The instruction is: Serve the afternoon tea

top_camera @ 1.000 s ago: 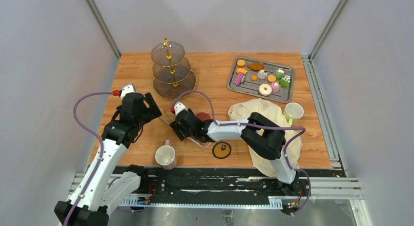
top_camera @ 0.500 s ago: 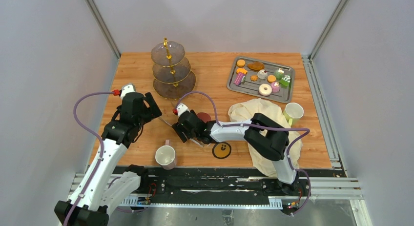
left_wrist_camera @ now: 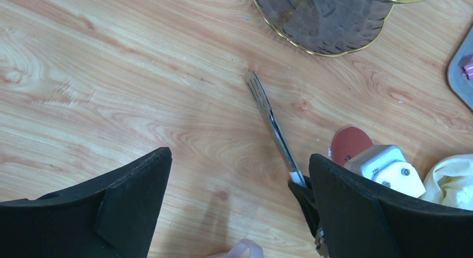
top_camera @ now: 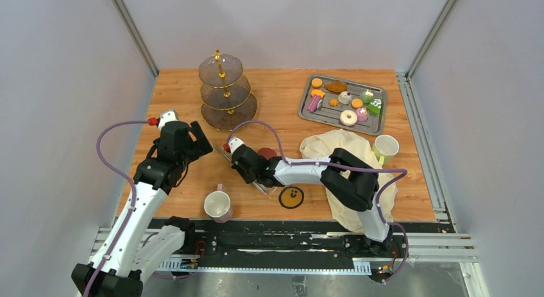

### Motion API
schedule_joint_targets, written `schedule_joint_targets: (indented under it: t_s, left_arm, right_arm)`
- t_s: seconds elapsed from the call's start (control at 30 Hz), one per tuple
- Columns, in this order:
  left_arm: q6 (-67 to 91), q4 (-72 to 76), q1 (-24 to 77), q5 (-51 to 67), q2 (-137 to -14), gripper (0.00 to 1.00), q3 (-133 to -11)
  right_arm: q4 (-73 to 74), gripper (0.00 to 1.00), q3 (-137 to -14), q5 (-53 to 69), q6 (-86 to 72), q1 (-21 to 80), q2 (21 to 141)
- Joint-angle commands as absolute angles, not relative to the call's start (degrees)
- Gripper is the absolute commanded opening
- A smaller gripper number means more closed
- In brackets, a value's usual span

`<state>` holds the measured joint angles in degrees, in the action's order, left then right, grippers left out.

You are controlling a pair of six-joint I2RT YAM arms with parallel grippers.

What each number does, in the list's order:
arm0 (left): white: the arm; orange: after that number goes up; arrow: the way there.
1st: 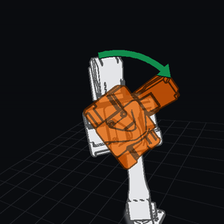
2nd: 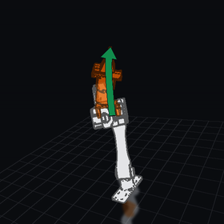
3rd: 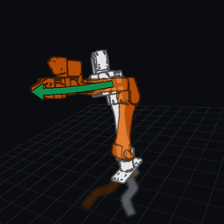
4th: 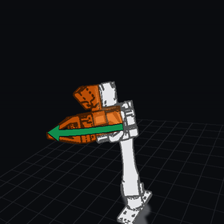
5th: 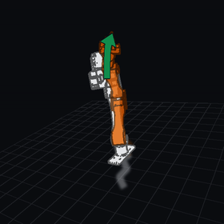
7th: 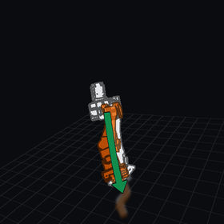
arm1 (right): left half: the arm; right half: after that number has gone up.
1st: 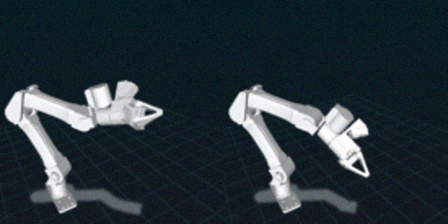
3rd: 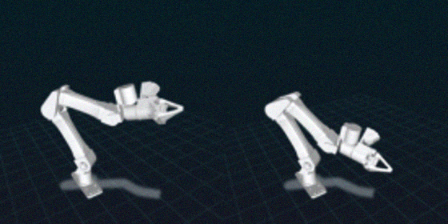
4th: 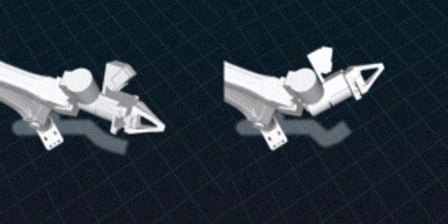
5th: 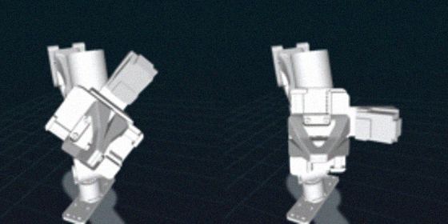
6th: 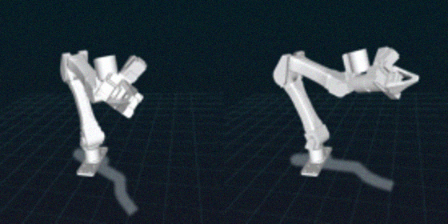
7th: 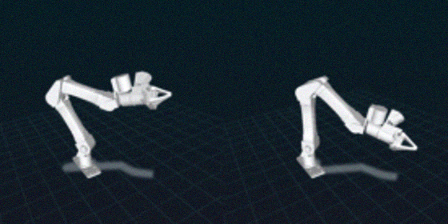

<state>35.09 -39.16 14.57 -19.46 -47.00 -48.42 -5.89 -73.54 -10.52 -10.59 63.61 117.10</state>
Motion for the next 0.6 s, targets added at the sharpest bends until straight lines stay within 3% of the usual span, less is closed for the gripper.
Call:
schedule_joint_targets:
  t_s: [0.0, 0.23, 0.57]
  left_arm:
    - [34.0, -39.3, 14.1, -21.0, -47.3, 0.98, -52.4]
    - [30.5, -39.9, 14.0, -22.1, -49.1, 1.0, -61.6]
    - [28.5, -34.7, 13.9, -12.8, -54.8, 1.0, -63.4]
  right_arm:
    - [4.9, 0.01, -77.1, -10.1, -7.8, 62.8, 112.8]
    - [25.0, 0.01, -83.9, -10.3, -5.4, 56.5, 96.3]
    - [44.8, 0.01, -88.7, -7.2, -4.0, 32.8, 82.4]
